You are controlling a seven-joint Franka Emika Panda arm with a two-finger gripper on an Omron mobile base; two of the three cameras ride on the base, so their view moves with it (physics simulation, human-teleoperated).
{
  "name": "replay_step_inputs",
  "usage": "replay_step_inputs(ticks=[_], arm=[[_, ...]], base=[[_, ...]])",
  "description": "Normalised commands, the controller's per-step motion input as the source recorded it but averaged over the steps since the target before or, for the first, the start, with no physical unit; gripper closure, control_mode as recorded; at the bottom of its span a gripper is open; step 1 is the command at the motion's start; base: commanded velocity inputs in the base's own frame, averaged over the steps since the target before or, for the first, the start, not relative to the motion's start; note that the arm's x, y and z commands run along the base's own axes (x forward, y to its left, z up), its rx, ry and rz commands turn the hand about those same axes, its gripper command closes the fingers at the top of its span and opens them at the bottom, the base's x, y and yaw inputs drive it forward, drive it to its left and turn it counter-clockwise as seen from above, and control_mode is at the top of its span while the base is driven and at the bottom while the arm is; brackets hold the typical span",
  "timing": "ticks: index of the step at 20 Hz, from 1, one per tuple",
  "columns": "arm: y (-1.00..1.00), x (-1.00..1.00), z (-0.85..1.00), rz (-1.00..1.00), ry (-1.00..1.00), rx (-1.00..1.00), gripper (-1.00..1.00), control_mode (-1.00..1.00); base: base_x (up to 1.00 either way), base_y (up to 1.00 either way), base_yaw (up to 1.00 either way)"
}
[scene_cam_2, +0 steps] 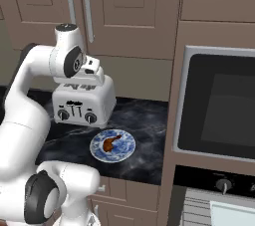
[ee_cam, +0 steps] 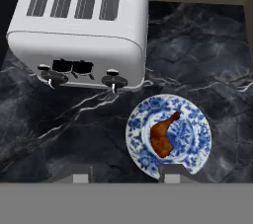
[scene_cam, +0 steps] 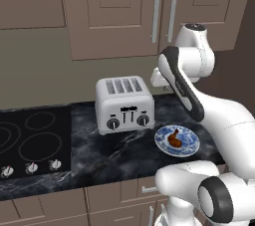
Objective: Place the chicken drumstick on the rack of the oven.
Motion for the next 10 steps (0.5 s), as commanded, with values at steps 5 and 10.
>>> replay_step_inputs(ticks=[5, 10], arm=[[-0.10, -0.02, -0.23, 0.00, 0.02, 0.00, -1.00, -1.00], [-0.45, -0.01, -0.70, -0.03, 0.04, 0.01, -1.00, -1.00]], base=[[0.00, 0.00, 0.00], [0.00, 0.00, 0.00]])
